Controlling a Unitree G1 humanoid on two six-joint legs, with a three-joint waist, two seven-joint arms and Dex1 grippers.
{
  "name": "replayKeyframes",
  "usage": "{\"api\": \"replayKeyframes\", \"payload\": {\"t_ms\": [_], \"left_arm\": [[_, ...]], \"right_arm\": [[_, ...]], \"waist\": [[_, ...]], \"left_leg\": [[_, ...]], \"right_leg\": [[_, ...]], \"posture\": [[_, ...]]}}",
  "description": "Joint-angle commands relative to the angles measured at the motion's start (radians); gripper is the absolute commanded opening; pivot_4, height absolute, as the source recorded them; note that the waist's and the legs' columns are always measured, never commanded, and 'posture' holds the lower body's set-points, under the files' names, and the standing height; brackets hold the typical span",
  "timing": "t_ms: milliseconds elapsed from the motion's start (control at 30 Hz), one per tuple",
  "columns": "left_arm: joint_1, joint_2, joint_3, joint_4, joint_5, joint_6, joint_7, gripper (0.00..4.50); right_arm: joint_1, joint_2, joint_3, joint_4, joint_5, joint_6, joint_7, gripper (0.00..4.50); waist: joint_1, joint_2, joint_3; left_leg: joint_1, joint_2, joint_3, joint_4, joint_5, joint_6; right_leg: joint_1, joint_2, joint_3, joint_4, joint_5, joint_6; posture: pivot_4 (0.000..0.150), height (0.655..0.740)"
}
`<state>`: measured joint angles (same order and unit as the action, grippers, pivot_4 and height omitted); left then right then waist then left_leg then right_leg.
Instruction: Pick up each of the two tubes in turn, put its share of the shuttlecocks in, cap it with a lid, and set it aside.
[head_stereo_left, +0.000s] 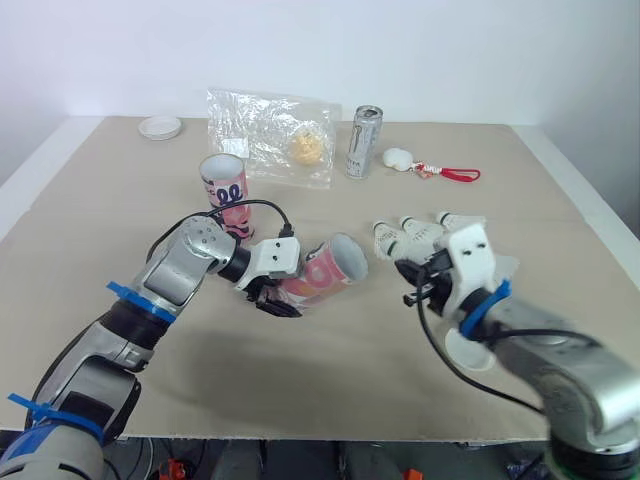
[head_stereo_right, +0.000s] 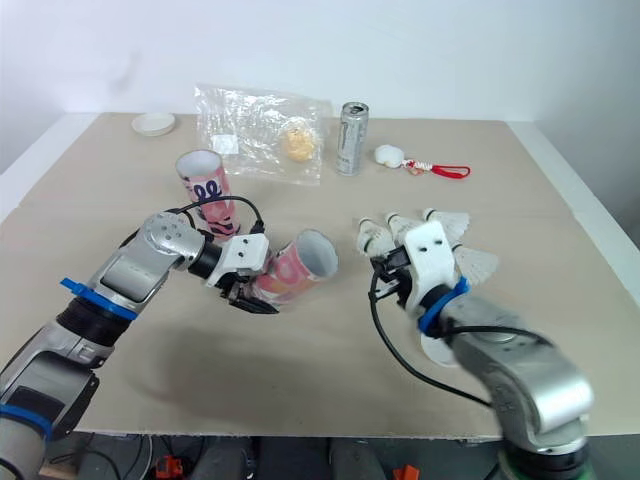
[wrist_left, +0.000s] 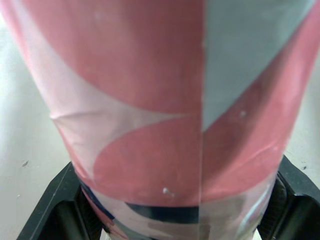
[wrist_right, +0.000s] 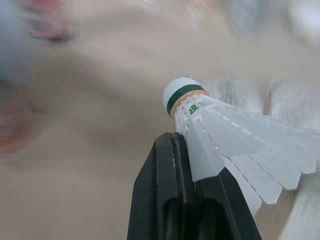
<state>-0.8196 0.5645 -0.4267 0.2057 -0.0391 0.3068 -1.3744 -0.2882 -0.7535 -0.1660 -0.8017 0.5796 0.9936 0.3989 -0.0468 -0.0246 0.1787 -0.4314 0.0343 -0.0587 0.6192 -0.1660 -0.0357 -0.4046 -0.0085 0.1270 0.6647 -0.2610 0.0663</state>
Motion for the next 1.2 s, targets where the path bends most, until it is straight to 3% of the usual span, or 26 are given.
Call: {"api": "replayKeyframes", "payload": {"t_ms": [33,200,533,867,900,1100,1200], "left_arm": [[-0.017,-0.001,-0.013,0.063,0.04,-0.012,0.012,3.26],[-0.048,-0.017,-0.016,0.086,0.036,-0.004,0.0,3.26],[-0.041,-0.025,-0.007,0.061,0.043,0.005,0.005,3.26],[-0.012,-0.011,0.005,0.018,0.039,0.031,0.015,3.26],[-0.011,-0.011,0.005,0.015,0.039,0.033,0.015,3.26],[-0.011,-0.013,0.006,0.011,0.04,0.04,0.016,3.26],[-0.015,-0.013,0.006,0.019,0.043,0.037,0.017,3.26]], "right_arm": [[-0.028,-0.159,-0.049,0.011,-0.043,-0.286,0.299,0.04],[-0.075,-0.306,0.013,0.129,-0.136,-0.552,0.538,0.04],[-0.266,-0.227,0.243,0.349,-0.289,-0.784,0.672,0.04],[-0.34,-0.165,0.319,0.472,-0.368,-0.899,0.756,0.04],[-0.343,-0.161,0.321,0.474,-0.368,-0.897,0.761,0.72],[-0.34,-0.137,0.28,0.466,-0.304,-0.844,0.768,2.99],[-0.323,-0.106,0.193,0.452,-0.195,-0.707,0.706,4.46]], "waist": [[-0.001,0.0,0.0],[-0.001,-0.001,0.0],[0.0,0.0,0.001],[0.0,0.0,0.001],[0.0,0.0,0.001],[0.0,0.0,0.001],[0.0,0.0,0.001]], "left_leg": [[0.0,0.0,0.0,-0.001,0.0,0.0],[0.0,0.0,0.002,0.0,0.0,0.0],[-0.001,-0.001,0.001,0.0,0.0,0.0],[-0.002,-0.001,0.0,0.0,0.0,0.0],[-0.002,-0.001,0.0,0.0,0.0,0.0],[-0.002,-0.001,0.0,0.0,0.0,0.0],[-0.002,-0.001,0.0,0.0,0.0,0.0]], "right_leg": [[0.0,0.0,0.0,0.0,0.0,0.0],[0.0,0.0,0.0,0.0,0.0,0.0],[-0.001,-0.001,0.001,0.0,0.0,0.001],[-0.001,0.0,0.0,0.0,0.003,0.006],[-0.001,0.0,0.0,0.0,0.003,0.006],[-0.001,0.0,0.0,0.0,0.003,0.006],[-0.001,0.0,0.0,0.0,0.003,0.006]], "posture": [[0.15,0.74],[0.15,0.74],[0.15,0.74],[0.15,0.74],[0.15,0.74],[0.15,0.74],[0.15,0.74]]}}
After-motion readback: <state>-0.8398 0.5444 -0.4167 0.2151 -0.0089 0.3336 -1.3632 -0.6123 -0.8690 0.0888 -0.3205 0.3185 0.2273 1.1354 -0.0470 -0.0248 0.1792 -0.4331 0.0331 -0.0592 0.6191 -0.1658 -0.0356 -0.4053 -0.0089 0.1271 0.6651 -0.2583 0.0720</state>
